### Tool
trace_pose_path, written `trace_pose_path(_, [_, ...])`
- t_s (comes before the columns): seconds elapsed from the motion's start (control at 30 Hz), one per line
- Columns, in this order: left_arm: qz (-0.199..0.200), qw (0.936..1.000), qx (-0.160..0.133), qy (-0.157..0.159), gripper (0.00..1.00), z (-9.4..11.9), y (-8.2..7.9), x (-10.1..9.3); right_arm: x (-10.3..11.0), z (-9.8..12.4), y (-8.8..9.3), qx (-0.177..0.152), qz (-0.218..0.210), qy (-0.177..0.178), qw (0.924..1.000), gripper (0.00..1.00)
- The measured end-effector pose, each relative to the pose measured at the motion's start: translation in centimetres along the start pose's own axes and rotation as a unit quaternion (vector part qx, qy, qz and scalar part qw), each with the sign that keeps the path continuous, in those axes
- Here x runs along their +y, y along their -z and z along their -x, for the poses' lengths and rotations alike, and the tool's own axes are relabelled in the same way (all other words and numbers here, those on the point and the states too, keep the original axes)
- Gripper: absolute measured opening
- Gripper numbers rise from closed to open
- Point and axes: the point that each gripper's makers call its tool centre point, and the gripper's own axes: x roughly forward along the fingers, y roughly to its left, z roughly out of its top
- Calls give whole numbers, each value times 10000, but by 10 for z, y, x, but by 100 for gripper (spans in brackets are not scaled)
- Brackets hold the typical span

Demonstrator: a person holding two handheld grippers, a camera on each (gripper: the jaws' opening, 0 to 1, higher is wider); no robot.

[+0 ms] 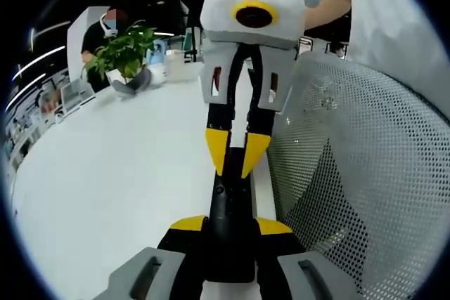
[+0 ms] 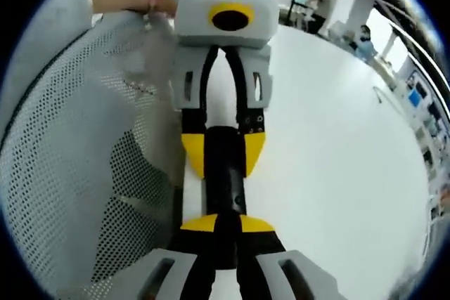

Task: Press the specified remote control buttons in sequence, fully releasing each button before pressing the next.

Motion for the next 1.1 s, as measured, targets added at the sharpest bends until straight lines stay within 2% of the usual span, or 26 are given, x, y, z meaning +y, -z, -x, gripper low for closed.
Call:
trace_pose_path(0.03, [1,10000,0,-2,25,0,0,0,0,0,0,-64,-68,17,10000,6])
trace_pose_path(0.17, [6,10000,-2,-4,25,0,0,0,2,-1,-1,-64,267,32,9996,5])
trace_pose_path(0.23, [3,10000,1,-4,25,0,0,0,3,-2,-3,-26,641,12,9979,3])
trace_pose_path(0.27, [1,10000,2,-4,25,0,0,0,3,-2,-3,41,677,8,9977,3])
trace_pose_path(0.47, [1,10000,5,-4,25,0,0,0,1,-3,-3,170,390,-143,9990,2])
trace_pose_path(0.53, [1,10000,3,-4,25,0,0,0,2,-3,-2,445,478,-295,9974,1])
trace_pose_path(0.6, [0,10000,2,-3,25,0,0,0,2,-4,-1,884,602,-371,9936,1])
trace_pose_path(0.67, [2,10000,2,-4,25,0,0,0,2,-5,-1,1213,502,-382,9906,1])
trace_pose_path(0.7, [4,10000,2,-4,25,0,0,0,1,-5,-1,1241,468,-380,9904,1])
trace_pose_path(0.8, [-4,10000,10,-3,25,0,0,0,1,-5,-1,1142,375,-310,9923,1])
trace_pose_path(0.9, [-7,10000,14,-6,25,0,0,0,0,-3,-3,602,116,-226,9979,1])
trace_pose_path(0.93, [-2,10000,13,-10,25,0,0,0,-2,-3,-3,420,-118,-126,9990,1])
trace_pose_path(0.97, [-1,10000,12,-12,25,0,0,-1,-4,-3,-2,356,-177,-8,9992,0])
trace_pose_path(1.03, [1,10000,12,-14,25,0,0,-1,-7,-3,-2,384,300,213,9986,0])
trace_pose_path(1.1, [-4,10000,6,-14,25,0,0,-1,-2,-4,-3,485,695,231,9961,0])
